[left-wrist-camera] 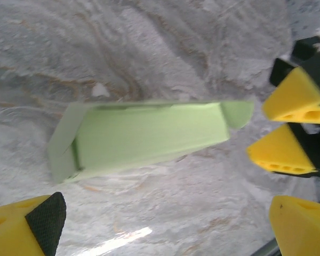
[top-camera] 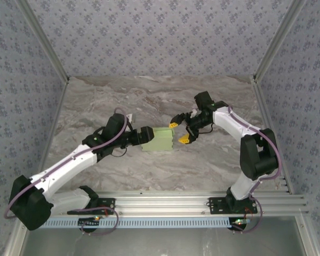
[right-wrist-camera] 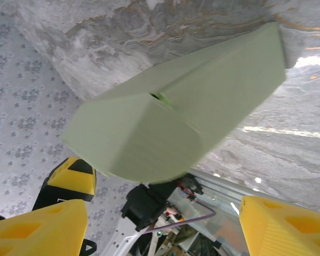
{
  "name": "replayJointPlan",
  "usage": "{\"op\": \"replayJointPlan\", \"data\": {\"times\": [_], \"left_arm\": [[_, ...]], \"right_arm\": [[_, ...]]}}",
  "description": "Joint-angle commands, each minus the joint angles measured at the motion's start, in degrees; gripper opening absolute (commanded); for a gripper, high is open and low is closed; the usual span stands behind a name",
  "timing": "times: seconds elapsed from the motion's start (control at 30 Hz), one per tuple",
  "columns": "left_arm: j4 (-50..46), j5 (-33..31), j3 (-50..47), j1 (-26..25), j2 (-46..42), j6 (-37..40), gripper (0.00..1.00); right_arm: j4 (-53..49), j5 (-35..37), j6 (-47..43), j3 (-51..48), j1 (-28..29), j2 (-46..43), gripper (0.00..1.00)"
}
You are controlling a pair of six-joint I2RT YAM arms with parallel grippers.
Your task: Fold the paper box
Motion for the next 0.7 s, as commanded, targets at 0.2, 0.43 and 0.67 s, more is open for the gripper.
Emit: {"op": "replayJointPlan", "data": {"times": [0.2, 0.43, 0.67], "left_arm": [[-4.86, -6.90, -1.79, -2.37, -0.69, 3.83, 0.99], [-4.00, -12.28, -0.53, -2.74, -0.60, 4.94, 0.99], [-2.16, -10.10, -1.12, -2.95, 0.59, 4.28, 0.96]], "right_arm": [[-9.10, 7.27, -14.70, 4.74, -0.37, -1.92, 0.77], [-7.22, 13.56, -20.89, 6.56, 1.06, -3.91, 0.77], [-6.75, 12.99, -19.78, 5.92, 2.34, -4.74, 0.76]]}}
